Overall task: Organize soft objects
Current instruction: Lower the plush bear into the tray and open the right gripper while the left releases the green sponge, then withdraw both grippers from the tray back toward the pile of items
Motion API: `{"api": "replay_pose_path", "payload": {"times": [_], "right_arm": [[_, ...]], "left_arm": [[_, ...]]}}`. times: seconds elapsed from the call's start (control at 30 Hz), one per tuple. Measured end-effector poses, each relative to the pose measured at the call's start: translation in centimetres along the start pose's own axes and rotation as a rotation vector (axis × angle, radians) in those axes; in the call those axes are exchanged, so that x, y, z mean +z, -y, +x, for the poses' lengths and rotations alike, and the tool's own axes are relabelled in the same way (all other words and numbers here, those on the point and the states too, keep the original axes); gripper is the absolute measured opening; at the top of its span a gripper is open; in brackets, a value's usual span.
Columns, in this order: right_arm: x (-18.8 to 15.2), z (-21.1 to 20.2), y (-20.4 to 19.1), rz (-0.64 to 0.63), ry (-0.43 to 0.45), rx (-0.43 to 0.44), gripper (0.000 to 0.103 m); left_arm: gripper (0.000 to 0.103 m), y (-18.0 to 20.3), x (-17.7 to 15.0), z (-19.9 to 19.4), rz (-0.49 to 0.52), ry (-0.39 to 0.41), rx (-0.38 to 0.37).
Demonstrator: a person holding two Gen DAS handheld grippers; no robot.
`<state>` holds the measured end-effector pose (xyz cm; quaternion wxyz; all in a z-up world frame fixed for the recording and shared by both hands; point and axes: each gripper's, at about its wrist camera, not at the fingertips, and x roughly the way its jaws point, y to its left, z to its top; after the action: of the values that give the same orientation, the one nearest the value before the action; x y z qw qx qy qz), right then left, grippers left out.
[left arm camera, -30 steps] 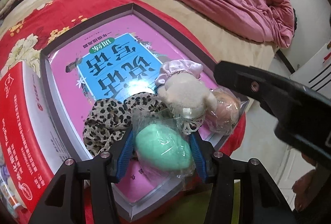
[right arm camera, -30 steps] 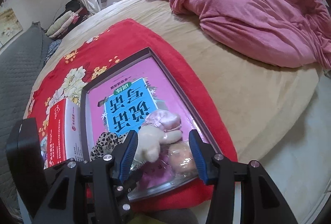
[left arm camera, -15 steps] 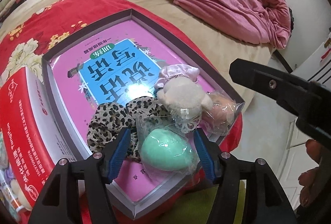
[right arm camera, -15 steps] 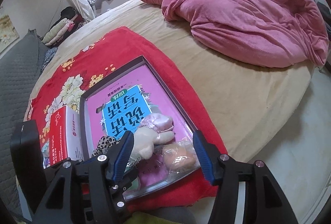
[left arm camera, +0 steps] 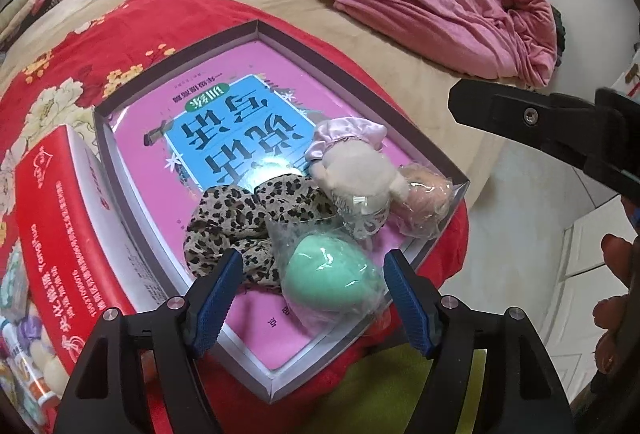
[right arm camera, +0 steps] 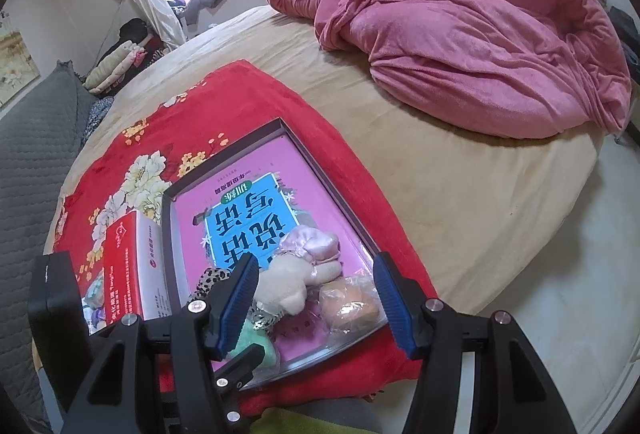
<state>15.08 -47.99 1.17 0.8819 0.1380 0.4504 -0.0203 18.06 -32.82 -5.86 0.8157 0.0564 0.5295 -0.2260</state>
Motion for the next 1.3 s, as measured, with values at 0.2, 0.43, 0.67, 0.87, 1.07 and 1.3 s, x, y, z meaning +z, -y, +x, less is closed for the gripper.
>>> {"api": "replay_pose_path", "payload": {"times": [0.2,0.43,0.67,0.87,1.07,1.3], "right_arm": [[0.2,-0.7,-0.5,-0.011,0.012,0.005,0.059],[0.4,-1.4,-0.9,-0.018,0.026,0.005,0.059],[0.6,-2.3,-1.0,-0.02,0.045,-0.003,0.06],[0.6,-3.1,-1.5,-0.035,0.064,-0.01,0.066],[0.6,-3.8,-2.4,-0.041,0.078,-0.018,0.069],[0.3,-4.6,-3.9,-0.069,0.085,-0.012,0.07]], "left_arm": [[0.075,-0.4,-0.2,-0.7,0.003,0.011,0.031],[0.075,-0.5,-0.1,-1.7,0.005,0.029,0.025],[0.075,-1.1,0.2,-3.1,-0.022,0.058,0.015],[0.076,-2.1,0.3,-5.4,-0.052,0.103,0.014],[0.079,-3.6,-0.3,-8.0,-0.094,0.152,0.032],[0.08,-5.6,-1.5,-10.5,-0.138,0.174,0.035]]}}
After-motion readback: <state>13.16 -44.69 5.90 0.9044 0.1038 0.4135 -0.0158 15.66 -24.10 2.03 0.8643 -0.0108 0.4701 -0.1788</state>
